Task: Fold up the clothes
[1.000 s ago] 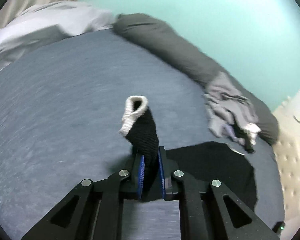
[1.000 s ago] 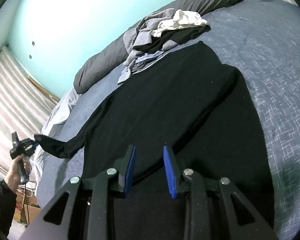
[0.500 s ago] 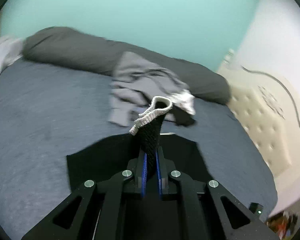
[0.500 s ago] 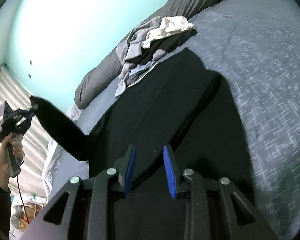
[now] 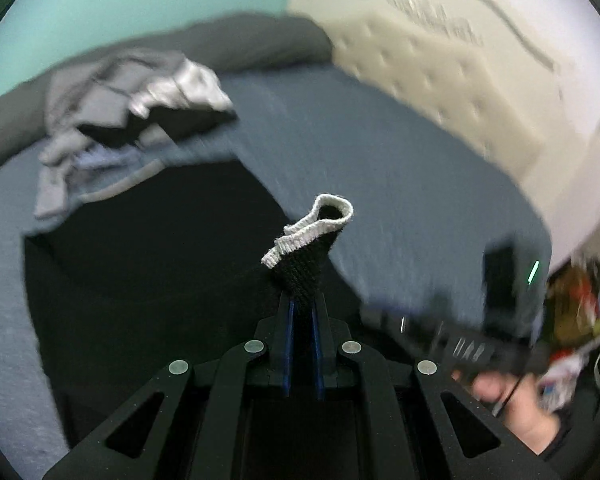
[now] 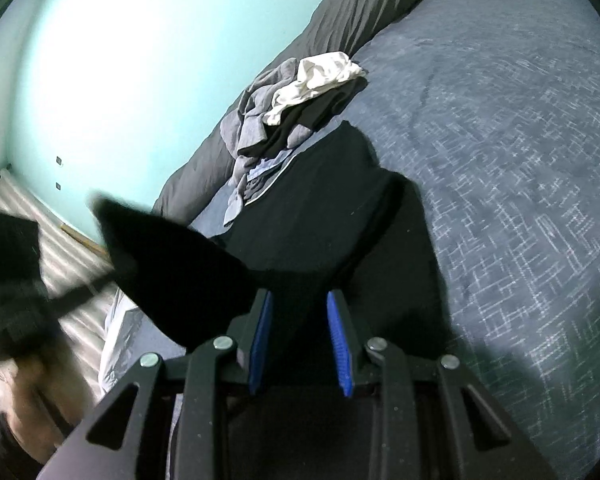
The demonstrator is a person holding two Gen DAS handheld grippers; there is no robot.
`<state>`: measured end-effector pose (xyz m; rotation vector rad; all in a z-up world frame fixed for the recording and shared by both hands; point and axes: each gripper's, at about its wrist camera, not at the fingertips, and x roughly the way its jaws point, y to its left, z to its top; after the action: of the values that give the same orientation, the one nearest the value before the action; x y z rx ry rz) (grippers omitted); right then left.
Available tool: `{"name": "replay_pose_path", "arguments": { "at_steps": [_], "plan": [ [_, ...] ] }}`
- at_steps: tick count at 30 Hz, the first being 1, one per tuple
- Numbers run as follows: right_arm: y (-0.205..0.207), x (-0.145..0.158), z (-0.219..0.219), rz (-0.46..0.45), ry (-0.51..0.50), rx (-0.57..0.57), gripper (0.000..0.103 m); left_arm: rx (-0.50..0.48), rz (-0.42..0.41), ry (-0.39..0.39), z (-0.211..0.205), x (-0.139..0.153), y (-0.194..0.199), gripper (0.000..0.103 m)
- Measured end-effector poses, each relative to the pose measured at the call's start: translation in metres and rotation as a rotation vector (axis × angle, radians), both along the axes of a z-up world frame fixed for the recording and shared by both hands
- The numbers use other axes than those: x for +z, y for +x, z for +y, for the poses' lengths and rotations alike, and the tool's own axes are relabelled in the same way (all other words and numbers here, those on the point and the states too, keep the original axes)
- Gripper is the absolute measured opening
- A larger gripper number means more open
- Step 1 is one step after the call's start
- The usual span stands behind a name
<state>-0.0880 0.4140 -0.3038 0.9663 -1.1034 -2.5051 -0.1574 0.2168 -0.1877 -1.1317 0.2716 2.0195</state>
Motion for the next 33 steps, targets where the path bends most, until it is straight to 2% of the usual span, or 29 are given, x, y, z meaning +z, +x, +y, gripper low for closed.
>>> {"name": "replay_pose_path", "arguments": {
  "at_steps": [5,6,7,9,12,13,18,22,25,30,33],
  "plan": [
    [0.000,-0.006,0.006,-0.029,-0.019,-0.014,0.030,0.002,-0.047,-0.057,0.007,-0.043,0.010,0.011],
    [-0.001,-0.008,0.006,-0.037,-0.024,-0.014,0.031,0.010,-0.053,-0.060,0.004,-0.046,0.010,0.018],
    [-0.002,-0.010,0.006,-0.046,-0.028,-0.013,0.032,0.018,-0.056,-0.064,0.002,-0.048,0.010,0.035],
    [-0.003,-0.013,0.006,-0.060,-0.035,-0.009,0.033,0.034,-0.064,-0.053,-0.008,-0.048,0.007,0.051],
    [-0.004,-0.015,0.005,-0.068,-0.041,0.003,0.036,0.048,-0.064,-0.030,-0.026,-0.041,0.010,0.055],
    [-0.005,-0.015,0.004,-0.072,-0.042,0.009,0.039,0.050,-0.061,-0.029,-0.031,-0.040,0.010,0.056],
    [-0.005,-0.020,0.002,-0.105,-0.033,0.002,0.049,0.090,-0.058,-0.074,-0.061,-0.046,0.010,0.057],
    [-0.005,-0.021,0.008,-0.128,0.003,-0.031,0.050,0.176,-0.075,-0.104,-0.095,-0.060,-0.003,0.057],
    [-0.007,-0.025,0.012,-0.153,0.019,-0.035,0.059,0.265,-0.076,-0.135,-0.128,-0.070,-0.017,0.057],
    [-0.009,-0.036,0.012,-0.212,0.042,-0.030,0.059,0.414,-0.059,-0.178,-0.179,-0.079,-0.041,0.057],
    [-0.008,-0.036,0.009,-0.217,0.061,-0.023,0.059,0.480,-0.051,-0.189,-0.201,-0.082,-0.052,0.057]
  ]
}}
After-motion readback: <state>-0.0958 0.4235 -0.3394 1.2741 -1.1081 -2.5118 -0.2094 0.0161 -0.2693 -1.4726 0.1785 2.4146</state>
